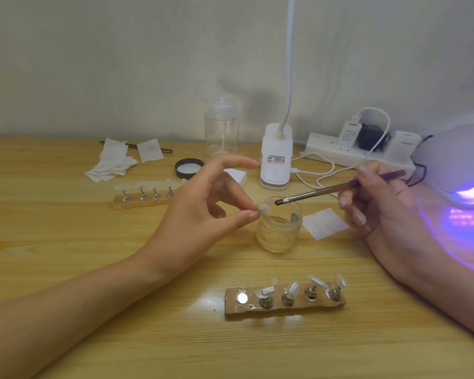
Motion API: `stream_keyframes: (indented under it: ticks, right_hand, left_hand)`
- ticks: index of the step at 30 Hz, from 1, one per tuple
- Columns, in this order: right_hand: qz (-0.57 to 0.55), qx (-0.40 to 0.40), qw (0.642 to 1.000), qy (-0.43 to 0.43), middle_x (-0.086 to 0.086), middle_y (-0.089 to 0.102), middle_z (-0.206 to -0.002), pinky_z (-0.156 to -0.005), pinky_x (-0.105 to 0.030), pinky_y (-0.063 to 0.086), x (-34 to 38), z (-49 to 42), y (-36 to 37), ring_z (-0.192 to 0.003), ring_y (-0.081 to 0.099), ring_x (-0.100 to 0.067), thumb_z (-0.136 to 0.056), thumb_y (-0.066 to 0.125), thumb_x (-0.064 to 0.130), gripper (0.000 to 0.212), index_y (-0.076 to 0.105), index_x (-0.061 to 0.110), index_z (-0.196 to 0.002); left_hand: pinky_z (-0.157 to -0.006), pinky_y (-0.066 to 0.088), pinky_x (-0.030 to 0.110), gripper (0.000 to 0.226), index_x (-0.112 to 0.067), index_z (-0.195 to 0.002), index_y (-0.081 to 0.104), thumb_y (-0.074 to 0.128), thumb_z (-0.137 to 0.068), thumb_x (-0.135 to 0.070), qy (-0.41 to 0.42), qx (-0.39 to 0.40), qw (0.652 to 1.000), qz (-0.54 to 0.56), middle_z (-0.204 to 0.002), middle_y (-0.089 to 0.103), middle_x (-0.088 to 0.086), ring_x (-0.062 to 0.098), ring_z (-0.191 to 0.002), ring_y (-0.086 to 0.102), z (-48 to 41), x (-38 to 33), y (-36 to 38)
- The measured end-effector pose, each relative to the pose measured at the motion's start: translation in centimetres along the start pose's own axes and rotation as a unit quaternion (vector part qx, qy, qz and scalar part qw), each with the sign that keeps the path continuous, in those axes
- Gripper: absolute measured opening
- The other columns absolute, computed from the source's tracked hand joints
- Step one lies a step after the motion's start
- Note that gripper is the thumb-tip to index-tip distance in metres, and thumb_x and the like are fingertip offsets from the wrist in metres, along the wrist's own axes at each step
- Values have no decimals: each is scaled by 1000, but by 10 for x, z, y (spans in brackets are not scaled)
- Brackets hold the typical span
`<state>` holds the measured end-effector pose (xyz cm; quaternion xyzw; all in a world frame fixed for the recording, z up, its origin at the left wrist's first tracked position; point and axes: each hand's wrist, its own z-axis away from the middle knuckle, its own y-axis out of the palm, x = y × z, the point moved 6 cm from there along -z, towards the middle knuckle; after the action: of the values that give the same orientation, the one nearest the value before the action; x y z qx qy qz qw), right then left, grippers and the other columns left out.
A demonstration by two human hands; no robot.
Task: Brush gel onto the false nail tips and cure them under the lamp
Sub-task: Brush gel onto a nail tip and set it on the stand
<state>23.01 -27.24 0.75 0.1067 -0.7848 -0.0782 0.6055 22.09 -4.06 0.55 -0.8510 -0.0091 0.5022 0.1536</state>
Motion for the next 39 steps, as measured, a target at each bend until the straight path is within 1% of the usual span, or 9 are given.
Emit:
stream_keyframes:
  ticks: [8,14,19,23,25,28,31,35,39]
  right_hand:
    - [34,54,998,6,-5,71,-67,-39,-12,33,-1,0,9,-44,48,-8,-88,61,39,25,60,31,-65]
    - [28,4,1000,11,-7,67,-64,-38,-13,31,-2,-1,-1,-42,43,-9,-86,60,34,21,51,25,-69]
    - [44,40,998,11,-6,72,-69,-38,-14,29,-3,-1,7,-43,47,-9,-82,68,45,25,56,29,-67]
    - [42,3,999,14,-7,69,-65,-37,-14,29,-4,-2,-1,-41,42,-9,-85,61,36,23,48,22,-72]
    - [21,-3,1000,16,-6,68,-63,-37,-14,30,-3,-3,-1,-39,40,-8,-86,59,34,22,48,23,-71]
    - [6,5,1000,23,-2,64,-58,-36,-14,29,-1,-4,3,-39,40,-8,-87,58,36,22,49,24,-71]
    - [0,20,999,33,-2,62,-57,-37,-13,30,-3,-6,10,-39,42,-7,-85,59,36,22,54,28,-65]
    - [11,29,999,42,-5,64,-60,-36,-14,30,-8,-5,14,-40,42,-8,-84,59,35,23,46,22,-72]
    - [18,-19,998,52,-3,62,-58,-39,-16,23,-9,-6,4,-39,39,-7,-86,59,31,22,45,23,-71]
  left_hand:
    - [-63,51,46,52,-28,-128,57,78,-85,-7,11,0,1000,-17,-81,70,-8,15,-89,71,0,-3,1]
    - [-63,52,45,53,-27,-128,57,79,-85,-7,14,-4,1000,-27,-81,70,-8,15,-89,71,0,-4,1]
    - [-60,50,43,51,-28,-128,57,79,-85,-11,26,-7,999,-36,-82,70,-9,15,-88,70,0,-7,1]
    - [-60,48,44,53,-28,-129,57,79,-86,-7,33,-10,998,-47,-81,70,-12,14,-87,70,1,-9,1]
    - [-59,49,43,53,-28,-129,56,79,-86,-8,39,-13,998,-54,-81,71,-12,15,-87,70,1,-10,0]
    - [-60,49,43,53,-30,-131,55,77,-85,-14,48,-17,997,-58,-82,71,-12,17,-88,70,1,-12,0]
    - [-61,50,42,55,-29,-132,55,79,-86,-9,48,-18,997,-53,-83,71,-9,16,-89,71,2,-12,1]
    - [-62,51,40,57,-28,-132,55,78,-85,-5,45,-19,997,-52,-82,70,-9,15,-89,70,2,-12,1]
    - [-62,50,43,57,-27,-133,54,78,-86,-6,48,-17,997,-53,-84,71,-8,18,-90,71,2,-12,1]
